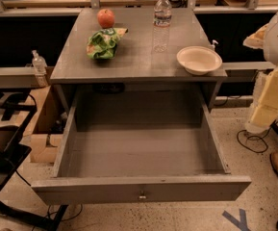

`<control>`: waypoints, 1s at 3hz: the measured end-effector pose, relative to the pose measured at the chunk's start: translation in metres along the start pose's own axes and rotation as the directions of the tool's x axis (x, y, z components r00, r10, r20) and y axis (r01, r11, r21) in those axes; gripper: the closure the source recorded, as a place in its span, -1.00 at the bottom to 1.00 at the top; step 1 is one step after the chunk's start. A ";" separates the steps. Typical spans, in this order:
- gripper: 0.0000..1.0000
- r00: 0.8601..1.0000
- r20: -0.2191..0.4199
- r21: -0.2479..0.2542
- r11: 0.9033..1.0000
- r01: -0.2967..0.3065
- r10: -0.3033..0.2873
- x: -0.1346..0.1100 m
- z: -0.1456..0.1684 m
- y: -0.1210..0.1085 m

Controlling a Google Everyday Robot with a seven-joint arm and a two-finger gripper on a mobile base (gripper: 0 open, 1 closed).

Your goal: Place water bottle into top drawer

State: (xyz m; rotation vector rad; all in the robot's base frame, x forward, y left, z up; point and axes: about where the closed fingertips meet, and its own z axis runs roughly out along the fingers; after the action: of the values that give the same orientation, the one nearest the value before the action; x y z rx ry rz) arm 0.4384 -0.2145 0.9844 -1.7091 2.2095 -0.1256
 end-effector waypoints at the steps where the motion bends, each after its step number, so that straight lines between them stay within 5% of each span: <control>1: -1.00 1.000 0.000 0.000 1.000 0.000 0.000 0.000 0.000 0.000; 2: -1.00 0.998 0.066 0.058 0.998 -0.015 0.011 -0.006 0.003 -0.021; 3: -1.00 0.961 0.271 0.130 0.987 -0.095 0.057 -0.009 0.023 -0.049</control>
Offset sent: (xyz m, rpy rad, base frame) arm 0.0711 -0.0014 0.0115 0.1753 -0.2216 -0.0214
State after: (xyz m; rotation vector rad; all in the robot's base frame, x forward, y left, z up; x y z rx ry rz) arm 0.4934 -0.2162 0.9780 -1.4689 2.0139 -0.0300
